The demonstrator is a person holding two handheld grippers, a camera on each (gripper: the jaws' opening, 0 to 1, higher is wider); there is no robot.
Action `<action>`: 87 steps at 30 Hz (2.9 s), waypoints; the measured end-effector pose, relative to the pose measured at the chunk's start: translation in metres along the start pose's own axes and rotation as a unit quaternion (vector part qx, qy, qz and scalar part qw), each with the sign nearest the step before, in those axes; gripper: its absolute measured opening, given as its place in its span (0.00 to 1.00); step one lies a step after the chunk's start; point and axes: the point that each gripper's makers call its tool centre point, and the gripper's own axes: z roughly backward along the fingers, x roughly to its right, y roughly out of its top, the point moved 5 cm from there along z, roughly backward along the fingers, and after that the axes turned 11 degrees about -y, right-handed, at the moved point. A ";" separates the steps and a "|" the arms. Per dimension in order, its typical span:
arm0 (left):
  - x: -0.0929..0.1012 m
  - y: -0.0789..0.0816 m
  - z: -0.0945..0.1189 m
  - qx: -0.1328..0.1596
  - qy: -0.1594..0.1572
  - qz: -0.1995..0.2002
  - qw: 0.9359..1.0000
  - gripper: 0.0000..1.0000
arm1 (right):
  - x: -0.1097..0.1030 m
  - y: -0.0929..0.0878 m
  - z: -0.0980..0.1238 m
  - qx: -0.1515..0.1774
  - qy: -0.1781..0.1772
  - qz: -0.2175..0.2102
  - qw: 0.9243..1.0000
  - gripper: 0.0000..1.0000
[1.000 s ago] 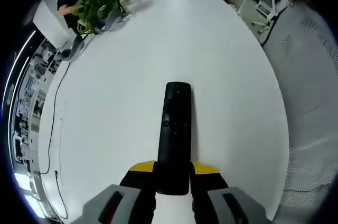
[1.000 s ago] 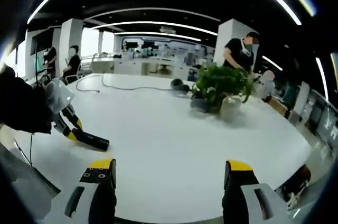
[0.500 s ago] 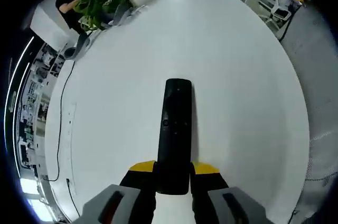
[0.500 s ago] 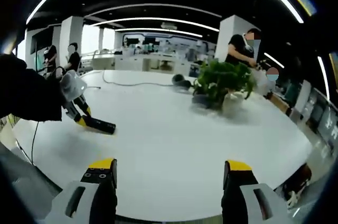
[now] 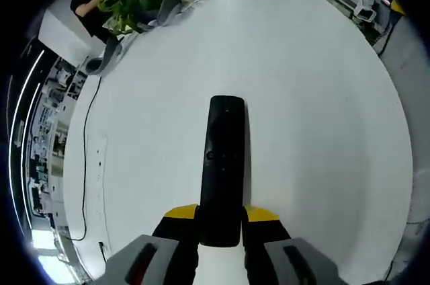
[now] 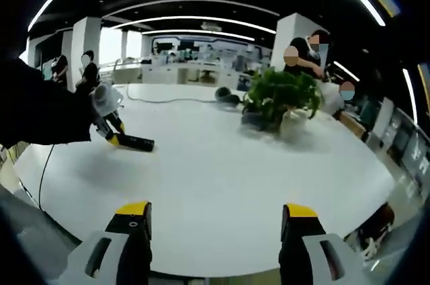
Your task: Press the specified remote control buttons in sequence, fully releasing each button before pressing the next.
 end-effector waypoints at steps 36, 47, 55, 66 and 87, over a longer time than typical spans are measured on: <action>-0.046 -0.003 -0.006 0.084 0.002 0.037 0.996 0.25 | 0.000 -0.001 -0.003 -0.013 0.000 -0.008 1.000 0.79; -0.048 -0.010 -0.004 0.121 0.099 0.146 0.977 0.32 | 0.001 0.002 -0.002 0.005 -0.003 0.001 1.000 0.87; -0.041 -0.024 0.001 0.180 0.168 0.257 0.935 0.61 | 0.003 0.002 -0.002 0.008 -0.005 -0.007 1.000 0.88; -0.004 -0.036 0.026 0.267 0.181 0.362 0.875 0.88 | -0.002 0.000 -0.003 0.006 0.008 0.000 1.000 0.99; 0.096 -0.057 0.130 0.375 0.214 0.371 0.822 1.00 | -0.003 -0.003 -0.001 0.004 0.009 -0.003 1.000 0.99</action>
